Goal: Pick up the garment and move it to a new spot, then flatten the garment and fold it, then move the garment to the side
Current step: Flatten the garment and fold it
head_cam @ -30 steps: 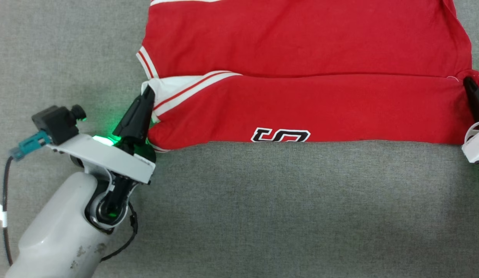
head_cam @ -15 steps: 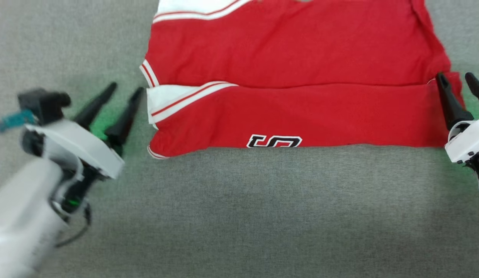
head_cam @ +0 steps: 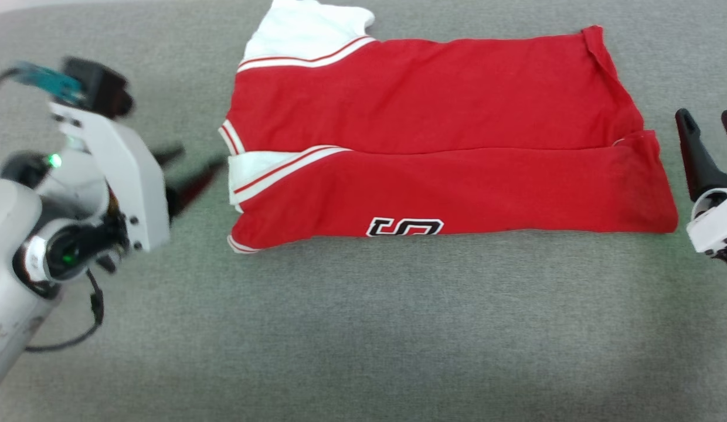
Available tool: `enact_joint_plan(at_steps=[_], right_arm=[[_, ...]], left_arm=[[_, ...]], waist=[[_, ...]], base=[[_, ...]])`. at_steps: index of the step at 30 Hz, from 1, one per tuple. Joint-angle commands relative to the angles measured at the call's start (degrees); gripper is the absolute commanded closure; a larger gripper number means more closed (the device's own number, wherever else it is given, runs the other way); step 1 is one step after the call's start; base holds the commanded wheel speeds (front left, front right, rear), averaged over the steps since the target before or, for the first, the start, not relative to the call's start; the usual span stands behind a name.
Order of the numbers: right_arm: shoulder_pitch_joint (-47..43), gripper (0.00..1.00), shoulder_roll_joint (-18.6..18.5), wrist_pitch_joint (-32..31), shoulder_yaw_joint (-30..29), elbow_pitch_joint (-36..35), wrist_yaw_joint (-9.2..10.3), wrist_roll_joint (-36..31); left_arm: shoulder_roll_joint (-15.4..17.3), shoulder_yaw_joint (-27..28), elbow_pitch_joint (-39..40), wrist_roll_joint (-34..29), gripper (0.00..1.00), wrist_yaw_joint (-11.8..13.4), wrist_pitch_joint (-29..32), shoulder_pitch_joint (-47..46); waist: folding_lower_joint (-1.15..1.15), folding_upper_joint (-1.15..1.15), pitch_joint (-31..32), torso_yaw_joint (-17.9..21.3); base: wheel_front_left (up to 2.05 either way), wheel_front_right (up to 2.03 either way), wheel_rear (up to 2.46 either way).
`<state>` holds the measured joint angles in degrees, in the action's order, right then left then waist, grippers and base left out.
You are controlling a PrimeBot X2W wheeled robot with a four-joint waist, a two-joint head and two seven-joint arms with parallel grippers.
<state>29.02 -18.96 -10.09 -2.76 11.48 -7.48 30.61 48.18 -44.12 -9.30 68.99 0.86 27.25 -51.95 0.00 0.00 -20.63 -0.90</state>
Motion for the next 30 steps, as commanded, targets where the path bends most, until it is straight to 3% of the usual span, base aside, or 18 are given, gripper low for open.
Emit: enact_joint_plan(at_steps=[1, 4, 7, 12, 24, 25, 26, 27, 28, 30], right_arm=[[-0.4, 0.00, 0.5, 0.2, 0.2, -0.2, -0.02, -0.3], [-0.2, 0.00, 1.2, 0.6, 0.9, -0.2, -0.02, -0.2], [0.2, 0.00, 1.6, 0.9, 1.2, 0.1, -0.02, 0.4], [0.3, 0.00, 1.7, 1.5, 1.3, 0.5, -0.02, 0.6], [1.0, 0.00, 1.7, 1.1, 1.3, -0.6, -0.02, 0.2], [1.0, 0.00, 1.5, 0.9, 1.4, -0.7, -0.02, 0.1], [1.0, 0.00, 1.2, 0.6, 1.8, -0.8, -0.02, -0.1], [1.0, 0.00, 0.8, 0.2, 2.1, -0.9, -0.02, -0.2], [1.1, 0.00, 0.3, -0.2, 2.7, -1.2, -0.02, -0.4], [1.4, 0.00, -1.1, -1.6, 4.1, -1.7, -0.02, -1.1]], left_arm=[[0.5, -1.0, 1.0, 1.8, 0.00, 1.2, 4.0, -0.1], [2.0, -2.9, 3.0, 4.9, 0.00, 2.7, 12.6, 0.3], [2.5, -3.8, 4.3, 7.1, 0.00, 3.8, 16.8, 1.4], [1.7, -3.9, 2.9, 9.0, 0.00, 4.6, 16.8, 3.3], [-2.7, -4.6, -4.5, 11.3, 0.00, 2.2, 15.7, 5.3], [-3.2, -4.7, -4.9, 11.6, 0.14, 1.9, 15.7, 5.5], [-3.6, -4.8, -5.2, 11.9, 0.51, 1.5, 15.7, 5.7], [-3.9, -4.7, -5.5, 12.1, 0.72, 1.1, 15.7, 5.9], [-4.2, -4.7, -5.8, 12.3, 1.00, 0.7, 15.7, 6.0], [-4.3, -4.8, -5.9, 12.1, 1.00, -0.3, 15.4, 6.1]], waist=[[0.00, 0.00, 0.1, 0.6], [0.00, 0.00, -0.1, 1.6], [0.00, 0.00, -0.7, 2.5], [0.00, 0.00, -2.1, 3.8], [0.00, 0.00, -4.2, 5.6], [0.00, 0.00, -4.1, 5.5], [0.00, 0.00, -4.1, 5.5], [0.00, 0.00, -4.0, 5.4], [0.00, 0.00, -3.9, 5.4], [0.00, 0.00, -3.7, 5.2]], base=[[0.00, 0.00, 0.00], [0.00, 0.00, 0.00], [0.00, 0.00, 0.00], [0.00, 0.00, 0.00], [0.00, 0.00, 0.00], [0.00, 0.00, 0.00], [0.00, 0.00, 0.00], [0.00, 0.00, 0.00], [0.00, 0.00, 0.00], [0.00, 0.00, 0.00]])
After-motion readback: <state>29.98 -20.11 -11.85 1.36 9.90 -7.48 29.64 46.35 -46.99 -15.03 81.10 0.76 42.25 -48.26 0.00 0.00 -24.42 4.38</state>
